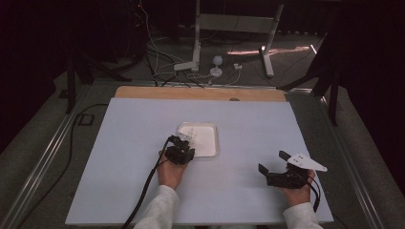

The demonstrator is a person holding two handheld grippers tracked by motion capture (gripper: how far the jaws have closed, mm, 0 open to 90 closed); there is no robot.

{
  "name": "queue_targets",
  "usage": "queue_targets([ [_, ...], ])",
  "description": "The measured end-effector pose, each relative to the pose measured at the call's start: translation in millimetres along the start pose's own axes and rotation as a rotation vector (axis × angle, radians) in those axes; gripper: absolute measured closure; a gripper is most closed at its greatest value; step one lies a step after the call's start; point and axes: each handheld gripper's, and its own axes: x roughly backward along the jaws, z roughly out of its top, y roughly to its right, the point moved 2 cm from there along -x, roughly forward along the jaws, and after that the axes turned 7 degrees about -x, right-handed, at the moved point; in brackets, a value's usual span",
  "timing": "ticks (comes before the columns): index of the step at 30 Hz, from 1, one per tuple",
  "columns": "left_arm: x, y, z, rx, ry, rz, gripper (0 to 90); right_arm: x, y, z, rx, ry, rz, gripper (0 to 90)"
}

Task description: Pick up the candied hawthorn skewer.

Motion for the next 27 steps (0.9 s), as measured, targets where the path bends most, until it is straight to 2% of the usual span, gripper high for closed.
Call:
queue_targets([
  [2,0.8,-3.0,-0.5,0.004,-0.009,-0.002,88.3,0.3,-0.3,0.1,-0.001,0.002,0.001,0.0],
  [7,1.6,-7.1,-0.8,0.011,-0.011,-0.017,89.5,-0.2,-1.0,0.1,0.004,0.002,0.002,0.0],
  [9,4.1,-10.3,-1.7,0.018,0.001,-0.038,89.7,0.0,-1.1,0.1,0.005,0.003,0.001,0.0],
  [11,5.7,-11.3,-2.0,0.023,0.008,-0.043,89.7,0.2,-0.7,0.1,0.003,0.003,0.002,0.0],
  [15,17.2,-16.2,-2.5,0.01,0.039,-0.068,89.7,-0.2,-0.9,0.0,0.004,0.001,0.003,0.0],
  [27,41.0,-27.3,-7.7,0.012,0.09,-0.091,89.7,0.2,-1.5,-0.1,0.003,0.002,0.002,0.0],
])
